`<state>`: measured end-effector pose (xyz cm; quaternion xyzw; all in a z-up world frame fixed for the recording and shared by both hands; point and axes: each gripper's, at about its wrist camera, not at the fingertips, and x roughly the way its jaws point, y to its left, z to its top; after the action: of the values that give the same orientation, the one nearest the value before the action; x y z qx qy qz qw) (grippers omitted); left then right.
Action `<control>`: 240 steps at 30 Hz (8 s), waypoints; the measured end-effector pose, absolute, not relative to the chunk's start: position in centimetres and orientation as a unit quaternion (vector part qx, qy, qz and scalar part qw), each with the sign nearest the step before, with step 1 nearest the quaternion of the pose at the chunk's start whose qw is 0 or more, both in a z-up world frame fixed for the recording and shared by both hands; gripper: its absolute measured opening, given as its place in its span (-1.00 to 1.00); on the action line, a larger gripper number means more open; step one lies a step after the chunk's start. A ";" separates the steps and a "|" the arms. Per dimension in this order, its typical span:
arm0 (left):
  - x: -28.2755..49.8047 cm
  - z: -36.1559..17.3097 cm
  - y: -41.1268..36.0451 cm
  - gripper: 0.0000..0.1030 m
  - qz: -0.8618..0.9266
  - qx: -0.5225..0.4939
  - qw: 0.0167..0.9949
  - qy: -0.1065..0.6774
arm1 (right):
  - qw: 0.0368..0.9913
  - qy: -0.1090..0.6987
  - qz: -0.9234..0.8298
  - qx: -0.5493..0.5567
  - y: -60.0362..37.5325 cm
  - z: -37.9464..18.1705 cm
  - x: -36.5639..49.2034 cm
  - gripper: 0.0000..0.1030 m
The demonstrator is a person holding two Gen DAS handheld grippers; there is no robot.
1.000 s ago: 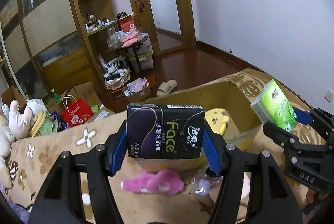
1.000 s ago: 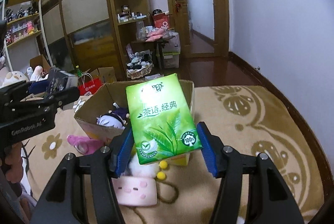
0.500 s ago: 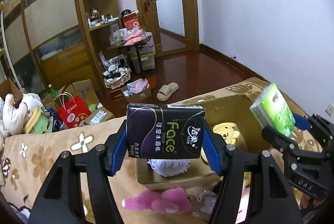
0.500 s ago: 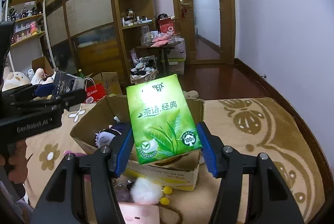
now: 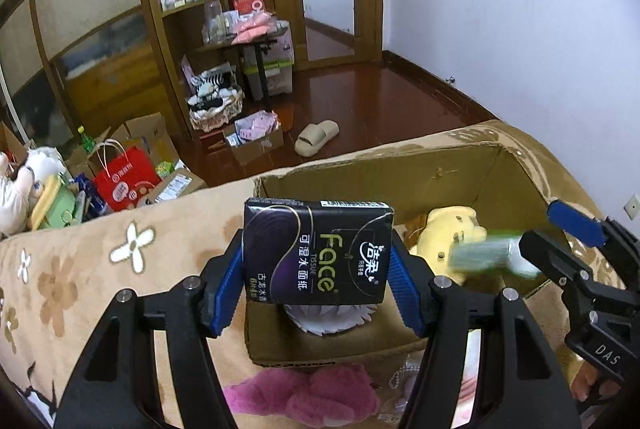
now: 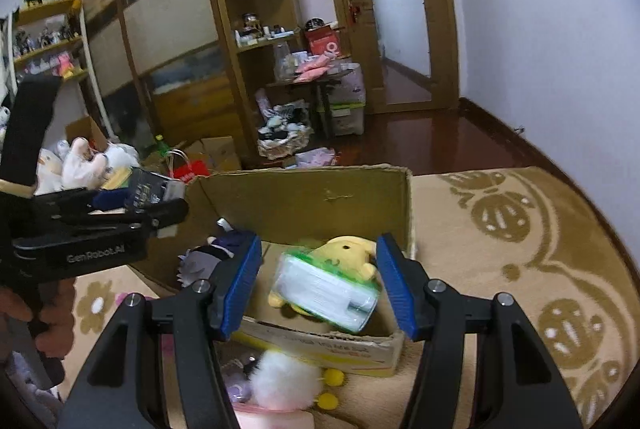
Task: Organize soft objects
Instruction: 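Carry both tissue packs into the cardboard box and open both tools, then move both tools out of the box toward the pink bear and pig plush, then grasp the pink bear plush with the left tool while the right tool grasps the pig-face plush, then carry both plushes into the cardboard box and open both tools, then move both tools out of the box toward the pom-pom keychain and bagged toy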
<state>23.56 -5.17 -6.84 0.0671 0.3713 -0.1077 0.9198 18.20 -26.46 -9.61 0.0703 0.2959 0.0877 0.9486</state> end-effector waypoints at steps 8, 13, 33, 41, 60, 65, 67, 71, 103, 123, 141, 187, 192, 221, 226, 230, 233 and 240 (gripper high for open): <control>24.2 -7.0 -4.7 0.63 -0.088 0.065 0.913 0.393 | 0.945 0.307 0.090 0.064 -26.2 -10.2 18.4 0.23; 23.2 -6.3 -4.1 0.71 -0.091 0.058 0.910 0.401 | 0.945 0.310 0.089 0.057 -26.0 -9.6 17.6 0.47; 16.9 -7.1 -0.7 0.94 -0.072 0.060 0.880 0.465 | 0.934 0.348 0.073 0.027 -25.5 -9.4 12.4 1.00; 16.2 -8.7 0.7 0.94 -0.056 0.052 0.863 0.500 | 0.918 0.387 0.080 0.028 -25.2 -11.4 11.2 1.00; 18.6 -9.4 -0.1 0.94 -0.098 0.047 0.851 0.513 | 0.892 0.440 0.103 0.028 -22.3 -15.2 12.1 1.00; 19.8 -10.8 -1.0 0.94 -0.119 0.050 0.841 0.526 | 0.885 0.454 0.099 0.035 -22.2 -16.2 12.9 1.00; 20.3 -11.4 -1.4 0.94 -0.122 0.053 0.837 0.530 | 0.883 0.458 0.098 0.036 -22.1 -16.4 13.1 1.00; 21.3 -13.0 -2.2 0.94 -0.120 0.063 0.829 0.543 | 0.879 0.465 0.098 0.035 -21.9 -17.1 13.5 1.00; 20.6 -17.0 -2.3 0.72 -0.126 0.021 0.797 0.590 | 0.845 0.522 0.104 0.052 -21.2 -19.8 13.2 0.51; 18.1 -17.2 -1.7 0.58 -0.100 0.021 0.790 0.605 | 0.864 0.495 0.080 0.041 -22.2 -17.2 11.4 0.37; 13.4 -9.7 -0.3 0.58 -0.081 0.009 0.867 0.491 | 0.916 0.389 0.049 0.087 -25.5 -11.7 9.6 0.37; 21.2 -4.6 -5.8 0.61 -0.155 0.064 0.949 0.268 | 0.948 0.295 0.098 0.074 -26.4 -8.9 20.7 0.41; 21.5 -6.1 -6.4 0.64 -0.165 0.067 0.941 0.287 | 0.942 0.310 0.101 0.081 -26.7 -10.1 21.3 0.42; 17.6 -5.5 -6.3 0.99 -0.145 0.101 0.939 0.294 | 0.940 0.311 0.075 0.116 -29.3 -8.5 18.2 1.00; 15.7 -5.6 -6.1 0.99 -0.134 0.119 0.933 0.312 | 0.939 0.313 0.070 0.123 -29.8 -8.2 17.0 1.00; 14.3 -5.6 -6.2 0.98 -0.120 0.119 0.925 0.341 | 0.935 0.319 0.071 0.135 -30.2 -8.3 15.9 1.00; 13.2 -5.3 -6.4 0.99 -0.121 0.125 0.921 0.348 | 0.933 0.322 0.069 0.144 -30.6 -8.3 14.9 1.00; 11.7 -5.5 -6.9 0.99 -0.129 0.119 0.908 0.381 | 0.924 0.345 0.073 0.145 -30.7 -8.9 13.0 1.00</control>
<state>11.68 -6.87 -5.52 0.1189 0.3808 -0.1289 0.9079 12.95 -30.73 -8.86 0.1453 0.3451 0.0729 0.9244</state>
